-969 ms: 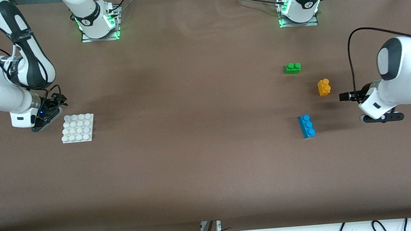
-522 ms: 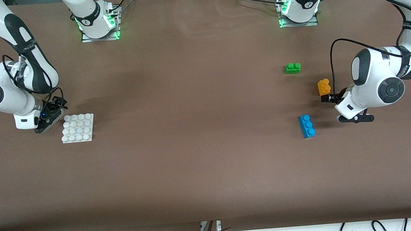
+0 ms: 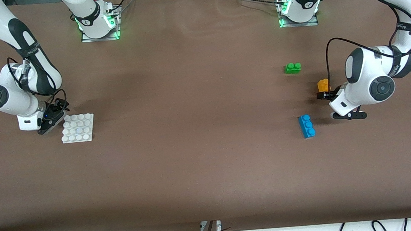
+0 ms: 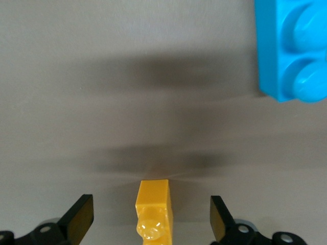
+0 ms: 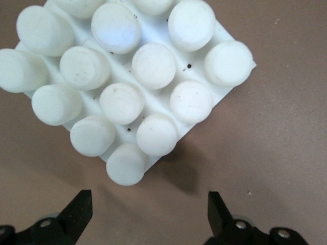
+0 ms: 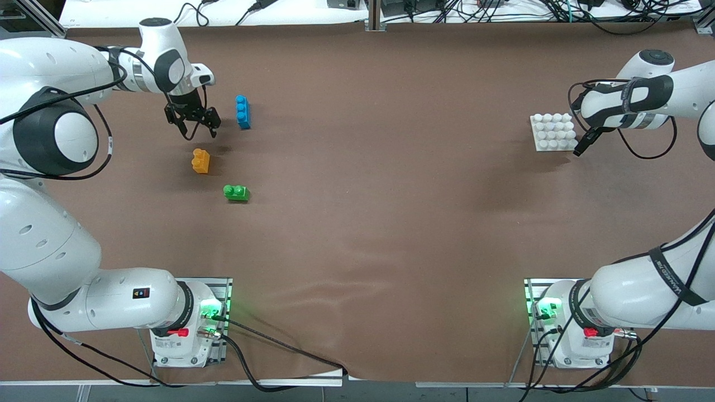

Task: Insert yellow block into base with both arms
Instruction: 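Move the left gripper to the yellow block while the right gripper reaches the plate, then lower and close the left gripper on the yellow block while the right grips the plate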

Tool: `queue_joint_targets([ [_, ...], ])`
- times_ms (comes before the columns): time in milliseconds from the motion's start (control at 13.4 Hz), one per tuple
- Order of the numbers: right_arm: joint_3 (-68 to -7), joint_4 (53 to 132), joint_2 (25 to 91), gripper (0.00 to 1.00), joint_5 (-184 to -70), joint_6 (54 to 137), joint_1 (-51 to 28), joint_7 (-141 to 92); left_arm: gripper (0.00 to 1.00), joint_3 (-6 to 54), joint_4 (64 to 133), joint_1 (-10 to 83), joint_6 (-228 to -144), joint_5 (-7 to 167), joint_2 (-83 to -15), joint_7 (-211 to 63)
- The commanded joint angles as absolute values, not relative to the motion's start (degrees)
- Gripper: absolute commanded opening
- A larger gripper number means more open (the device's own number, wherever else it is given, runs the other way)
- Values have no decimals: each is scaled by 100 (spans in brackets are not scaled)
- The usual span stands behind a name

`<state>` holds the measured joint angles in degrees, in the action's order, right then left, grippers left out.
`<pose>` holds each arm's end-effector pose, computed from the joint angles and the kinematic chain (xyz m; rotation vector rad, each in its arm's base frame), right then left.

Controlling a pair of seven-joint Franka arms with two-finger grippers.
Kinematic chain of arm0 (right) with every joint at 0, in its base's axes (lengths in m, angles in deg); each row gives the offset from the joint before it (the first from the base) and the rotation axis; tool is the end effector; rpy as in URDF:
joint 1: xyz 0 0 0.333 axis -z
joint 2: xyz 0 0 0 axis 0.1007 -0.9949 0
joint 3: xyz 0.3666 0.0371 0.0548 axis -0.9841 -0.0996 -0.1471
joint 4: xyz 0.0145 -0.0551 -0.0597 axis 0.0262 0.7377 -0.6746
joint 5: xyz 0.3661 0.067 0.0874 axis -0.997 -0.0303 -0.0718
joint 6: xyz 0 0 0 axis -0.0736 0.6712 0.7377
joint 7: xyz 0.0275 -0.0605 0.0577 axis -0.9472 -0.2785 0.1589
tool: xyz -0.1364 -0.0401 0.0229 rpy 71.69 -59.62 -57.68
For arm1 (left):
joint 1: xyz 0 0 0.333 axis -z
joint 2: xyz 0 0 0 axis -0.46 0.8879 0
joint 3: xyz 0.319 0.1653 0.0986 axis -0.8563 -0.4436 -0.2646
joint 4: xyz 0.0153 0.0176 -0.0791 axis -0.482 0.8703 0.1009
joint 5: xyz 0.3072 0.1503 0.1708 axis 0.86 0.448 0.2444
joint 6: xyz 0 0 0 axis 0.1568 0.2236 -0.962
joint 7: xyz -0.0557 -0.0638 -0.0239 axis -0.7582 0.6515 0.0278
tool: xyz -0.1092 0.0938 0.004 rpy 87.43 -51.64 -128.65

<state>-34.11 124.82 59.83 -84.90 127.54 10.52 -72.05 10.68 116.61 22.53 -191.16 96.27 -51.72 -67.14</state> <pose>0.5201 -0.1278 0.2069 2.8754 1.1571 -0.1993 0.5583 0.0125 0.2432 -3.0323 0.1345 0.5008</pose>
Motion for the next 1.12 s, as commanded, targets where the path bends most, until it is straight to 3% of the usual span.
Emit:
queue_joint_targets([
  [0,-3413,12601,5966,100,-8500,12978,1053,-7312,100,1057,12271,2273,-19436,9911,-5593,-6700],
  [746,-3641,12575,5922,100,-8746,13136,1035,-7198,100,1057,12808,2264,-19508,10034,-5919,-6726],
  [1044,-3641,12566,5939,100,-8746,13145,1044,-7206,100,1057,13115,2264,-20069,10043,-5884,-6840],
])
